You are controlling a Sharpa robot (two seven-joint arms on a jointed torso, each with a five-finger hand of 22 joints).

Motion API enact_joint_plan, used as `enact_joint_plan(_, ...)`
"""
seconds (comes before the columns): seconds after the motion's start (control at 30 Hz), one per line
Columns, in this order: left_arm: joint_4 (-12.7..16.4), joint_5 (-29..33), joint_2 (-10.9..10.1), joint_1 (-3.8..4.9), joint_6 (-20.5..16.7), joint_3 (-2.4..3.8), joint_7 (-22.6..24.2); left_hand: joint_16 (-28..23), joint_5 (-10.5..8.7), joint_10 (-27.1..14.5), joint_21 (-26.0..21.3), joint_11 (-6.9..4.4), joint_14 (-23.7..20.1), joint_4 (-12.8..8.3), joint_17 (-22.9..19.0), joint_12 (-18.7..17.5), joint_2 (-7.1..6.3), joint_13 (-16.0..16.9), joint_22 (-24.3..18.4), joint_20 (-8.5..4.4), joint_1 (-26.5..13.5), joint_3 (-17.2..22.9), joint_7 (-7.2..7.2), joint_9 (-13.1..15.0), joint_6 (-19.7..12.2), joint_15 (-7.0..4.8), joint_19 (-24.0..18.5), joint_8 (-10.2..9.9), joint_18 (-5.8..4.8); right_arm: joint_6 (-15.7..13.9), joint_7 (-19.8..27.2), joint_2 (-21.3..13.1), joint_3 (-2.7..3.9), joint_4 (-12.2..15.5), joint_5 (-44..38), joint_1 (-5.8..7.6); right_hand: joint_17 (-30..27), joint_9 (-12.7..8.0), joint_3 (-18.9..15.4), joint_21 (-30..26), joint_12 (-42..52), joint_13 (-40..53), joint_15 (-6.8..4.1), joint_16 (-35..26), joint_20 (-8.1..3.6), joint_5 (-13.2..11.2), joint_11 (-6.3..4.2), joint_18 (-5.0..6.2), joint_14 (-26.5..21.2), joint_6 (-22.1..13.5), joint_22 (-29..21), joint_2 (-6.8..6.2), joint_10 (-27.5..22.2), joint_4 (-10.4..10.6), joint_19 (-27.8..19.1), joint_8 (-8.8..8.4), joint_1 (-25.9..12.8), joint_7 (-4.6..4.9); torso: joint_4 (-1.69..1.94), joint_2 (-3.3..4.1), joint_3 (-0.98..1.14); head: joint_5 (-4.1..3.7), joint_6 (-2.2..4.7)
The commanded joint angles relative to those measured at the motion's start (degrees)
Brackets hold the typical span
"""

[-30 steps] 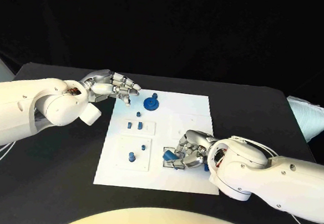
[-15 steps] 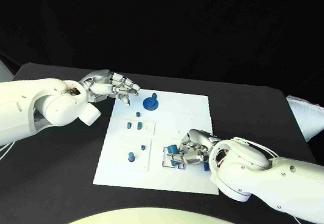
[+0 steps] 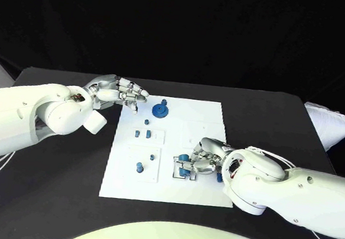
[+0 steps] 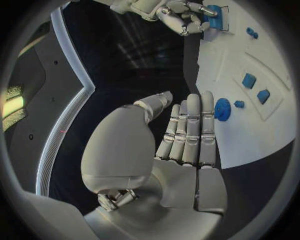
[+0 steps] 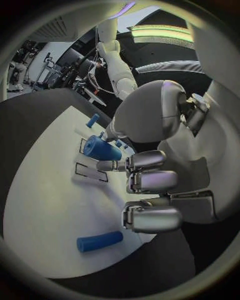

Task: Assemble the parts on the task board

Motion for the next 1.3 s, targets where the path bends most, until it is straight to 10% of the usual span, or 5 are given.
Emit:
enact_joint_plan(0.03, 0.1, -0.1, 0.0, 0.03, 1.0, 0.03, 0.1, -0.1, 0.09, -0.4, -0.4, -0.03, -0.2, 0.3, -0.1, 0.2, 0.46, -0.1, -0.1, 0.41, 0.1, -0.2, 0.15, -0.1, -0.3, 0.08, -0.1, 0.2, 0.77, -0.1, 0.2, 0.1, -0.01, 0.0, 0.0, -0.05, 14.4, 0.0, -0.6, 0.0, -0.3, 10.6, -0.09, 0.3, -0.22, -0.8, -0.11, -0.56, 5.9, -0.5, 13.1, -0.04, 2.7, 0.1, 4.6, 0.42, -0.6, -0.12, 0.01, 0.03, -0.04, 0.06, -0.01)
enact_joint_plan(0.63, 0.1, -0.1, 0.1, 0.03, 1.2, 0.03, -0.1, -0.1, 0.12, -0.4, -0.4, -0.02, -0.2, 0.4, -0.1, 0.2, 0.55, -0.1, -0.1, 0.43, 0.0, -0.1, 0.15, -0.1, -0.4, 0.09, -0.1, 0.2, 0.77, -0.7, 1.8, -0.4, -0.01, 0.0, 0.1, -0.05, 14.3, 0.2, -3.0, -0.3, -0.7, 10.5, -0.01, 0.2, -0.15, -4.1, -0.02, -0.5, 5.9, -1.0, 13.0, 0.1, 2.5, 0.1, 4.5, 0.85, -0.4, -0.02, 0.0, 0.01, 0.04, 0.2, -0.01)
enact_joint_plan(0.87, 0.1, -0.1, 0.0, 0.03, 1.1, 0.03, 0.0, -0.1, 0.13, -0.5, -0.4, -0.01, -0.2, 0.4, -0.1, 0.2, 0.58, -0.1, -0.1, 0.44, 0.0, -0.1, 0.16, -0.1, -0.4, 0.1, -0.1, 0.3, 0.77, -0.4, 6.8, -1.4, -0.01, 0.5, 0.9, -0.05, 14.1, -0.2, -3.6, -0.9, -1.3, 10.4, 0.05, 0.1, -0.1, -7.7, 0.08, -0.4, 5.8, -1.9, 12.9, -1.84, 2.3, -0.3, 4.4, 0.9, 13.4, 0.11, -0.05, -0.02, 0.04, 0.37, -0.01)
enact_joint_plan(1.3, 0.1, -0.1, 0.1, 0.03, 1.1, 0.03, 0.1, -0.1, 0.14, -0.5, -0.4, -0.02, -0.2, 0.4, -0.1, 0.2, 0.6, -0.1, -0.1, 0.44, 0.0, -0.1, 0.15, -0.1, -0.4, 0.1, -0.1, 0.3, 0.77, -0.6, 6.0, -0.6, -0.03, -0.7, 0.2, -0.56, 14.3, -0.3, -3.7, -0.2, 0.1, 11.4, -0.07, 0.2, -0.14, -9.9, -0.12, -0.51, 5.9, -0.9, 13.1, -1.65, 3.0, 0.1, 4.5, 1.43, 17.4, -0.14, 0.06, 0.07, 0.06, 0.39, -0.01)
